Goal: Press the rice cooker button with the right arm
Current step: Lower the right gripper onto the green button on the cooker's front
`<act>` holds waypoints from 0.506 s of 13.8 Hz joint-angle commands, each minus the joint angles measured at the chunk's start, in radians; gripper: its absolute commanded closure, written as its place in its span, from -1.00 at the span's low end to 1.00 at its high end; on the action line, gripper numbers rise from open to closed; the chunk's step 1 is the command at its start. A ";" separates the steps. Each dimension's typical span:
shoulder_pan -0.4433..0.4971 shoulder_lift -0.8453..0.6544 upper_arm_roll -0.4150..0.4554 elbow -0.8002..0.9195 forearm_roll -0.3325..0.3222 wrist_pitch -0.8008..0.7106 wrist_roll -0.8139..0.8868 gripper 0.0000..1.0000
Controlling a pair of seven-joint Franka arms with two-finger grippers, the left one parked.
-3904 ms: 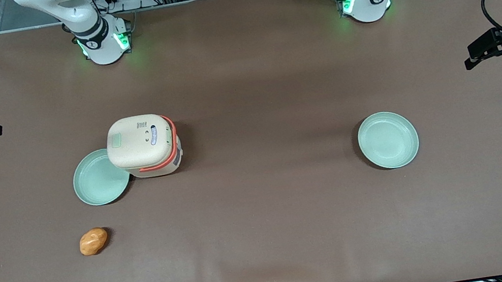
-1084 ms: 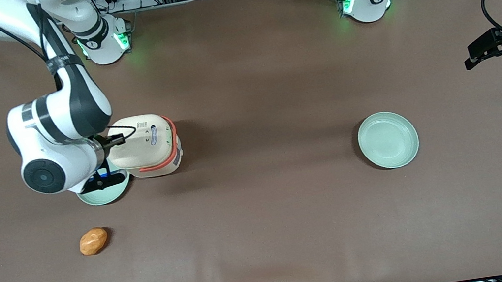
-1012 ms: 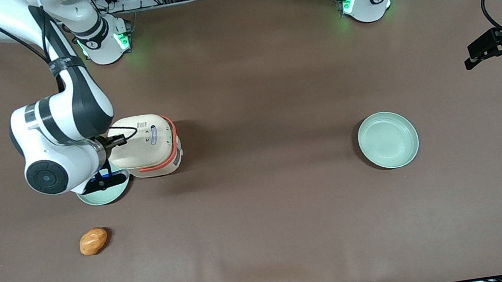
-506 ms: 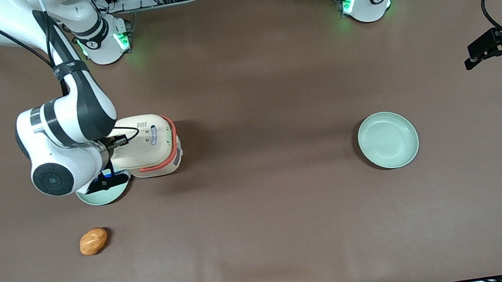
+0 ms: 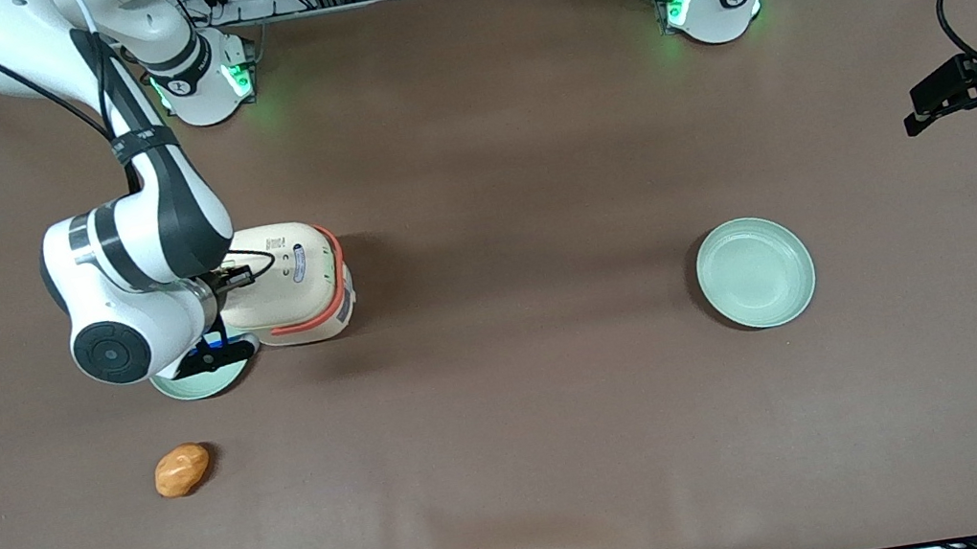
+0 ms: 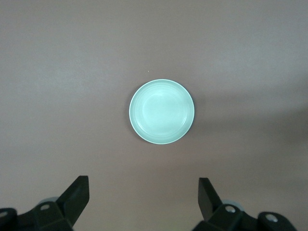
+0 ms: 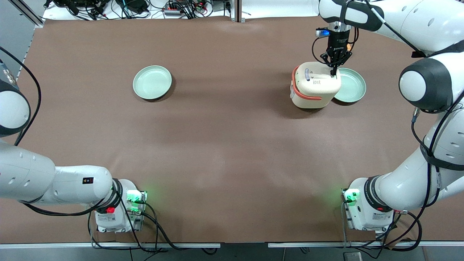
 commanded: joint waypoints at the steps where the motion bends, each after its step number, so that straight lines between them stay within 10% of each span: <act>1: 0.001 -0.001 -0.006 -0.041 0.004 0.049 0.005 1.00; 5: -0.004 -0.018 -0.008 0.020 0.004 0.032 0.010 0.99; 7: -0.002 -0.031 -0.008 0.100 0.001 -0.018 0.013 0.61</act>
